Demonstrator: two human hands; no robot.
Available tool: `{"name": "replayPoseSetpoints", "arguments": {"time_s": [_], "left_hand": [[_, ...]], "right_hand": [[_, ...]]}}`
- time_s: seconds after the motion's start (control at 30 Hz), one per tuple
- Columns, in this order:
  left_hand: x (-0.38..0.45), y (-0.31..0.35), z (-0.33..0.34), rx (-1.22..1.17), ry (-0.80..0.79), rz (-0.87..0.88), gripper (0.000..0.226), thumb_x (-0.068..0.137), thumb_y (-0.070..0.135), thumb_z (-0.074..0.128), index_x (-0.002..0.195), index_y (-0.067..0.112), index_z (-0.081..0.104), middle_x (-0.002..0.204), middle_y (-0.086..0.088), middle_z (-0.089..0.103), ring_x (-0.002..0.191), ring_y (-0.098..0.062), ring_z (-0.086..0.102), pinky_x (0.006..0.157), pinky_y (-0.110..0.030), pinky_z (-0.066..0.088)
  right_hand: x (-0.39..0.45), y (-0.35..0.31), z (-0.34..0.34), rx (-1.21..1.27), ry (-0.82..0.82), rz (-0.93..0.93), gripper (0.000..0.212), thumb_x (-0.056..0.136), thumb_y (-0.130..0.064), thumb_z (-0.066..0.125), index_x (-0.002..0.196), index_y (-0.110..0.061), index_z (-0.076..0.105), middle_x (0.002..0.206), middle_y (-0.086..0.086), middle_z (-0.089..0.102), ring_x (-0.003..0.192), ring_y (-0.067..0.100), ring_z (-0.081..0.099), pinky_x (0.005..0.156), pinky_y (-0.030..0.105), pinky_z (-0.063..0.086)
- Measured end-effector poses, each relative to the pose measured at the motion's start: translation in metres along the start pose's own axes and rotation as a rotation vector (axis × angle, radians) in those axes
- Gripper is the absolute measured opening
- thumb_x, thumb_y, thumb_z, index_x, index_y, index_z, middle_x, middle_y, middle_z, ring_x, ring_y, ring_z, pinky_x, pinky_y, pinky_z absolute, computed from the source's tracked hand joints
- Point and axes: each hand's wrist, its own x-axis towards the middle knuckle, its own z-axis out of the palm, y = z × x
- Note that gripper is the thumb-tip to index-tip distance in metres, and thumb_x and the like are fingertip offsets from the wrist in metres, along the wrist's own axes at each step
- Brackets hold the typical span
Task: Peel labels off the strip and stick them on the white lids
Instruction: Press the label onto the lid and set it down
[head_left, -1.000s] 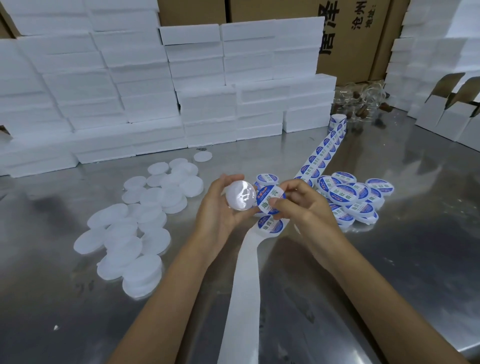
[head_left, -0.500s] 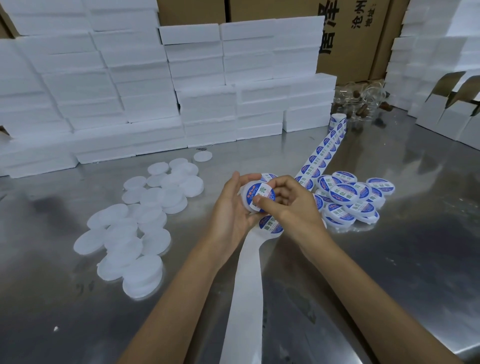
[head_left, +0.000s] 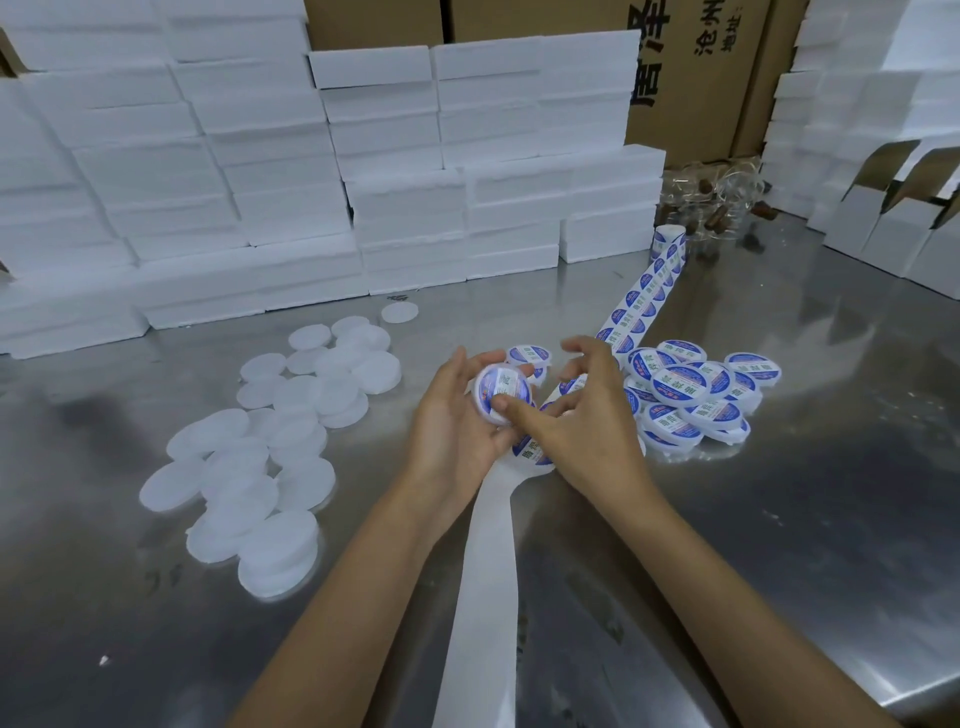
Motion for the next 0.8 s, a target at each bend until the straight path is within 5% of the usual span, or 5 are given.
{"name": "replayPoseSetpoints", "arguments": {"time_s": [0.2,0.43,0.57,0.67,0.8], "left_hand": [[-0.001,0.0,0.0,-0.077,-0.076,-0.055,0.042,0.103,0.04,0.042,0.115,0.004,0.06,0.122,-0.024,0.068,0.112,-0.036,0.067,0.099,-0.048,0.053],[-0.002,0.003,-0.001,-0.017,-0.14,-0.065,0.028,0.093,0.02,0.053,0.112,0.004,0.067,0.124,-0.023,0.067,0.112,-0.035,0.067,0.092,-0.044,0.058],[-0.004,0.002,-0.005,0.36,-0.151,0.062,0.04,0.095,-0.012,0.045,0.127,0.007,0.059,0.12,-0.021,0.069,0.101,-0.029,0.071,0.087,-0.036,0.06],[-0.006,0.004,-0.007,0.589,-0.079,0.175,0.042,0.089,-0.015,0.061,0.124,0.008,0.062,0.109,-0.021,0.071,0.082,-0.024,0.072,0.072,-0.03,0.062],[-0.006,0.007,-0.008,0.593,0.012,0.214,0.049,0.08,-0.01,0.075,0.121,0.017,0.067,0.083,-0.013,0.074,0.073,-0.025,0.073,0.069,-0.027,0.061]], "right_hand": [[-0.005,0.004,0.002,-0.261,-0.035,-0.127,0.051,0.067,-0.082,0.054,0.077,-0.034,0.043,0.082,-0.019,0.045,0.077,-0.007,0.05,0.056,0.019,0.03],[-0.001,0.009,-0.003,-0.25,-0.026,-0.269,0.028,0.1,-0.042,0.048,0.082,-0.022,0.056,0.075,-0.005,0.055,0.071,0.011,0.052,0.064,0.031,0.044],[0.003,0.012,-0.005,-0.241,0.028,-0.249,0.03,0.103,-0.027,0.045,0.075,-0.018,0.05,0.071,-0.004,0.051,0.064,0.012,0.046,0.06,0.028,0.032],[0.004,0.014,-0.008,-0.225,0.041,-0.224,0.034,0.104,-0.026,0.043,0.075,-0.01,0.05,0.07,0.001,0.053,0.064,0.016,0.047,0.059,0.03,0.034],[-0.001,0.012,-0.009,-0.129,-0.025,-0.201,0.034,0.102,-0.045,0.04,0.08,-0.019,0.044,0.068,-0.004,0.053,0.063,0.012,0.051,0.058,0.033,0.041]]}}
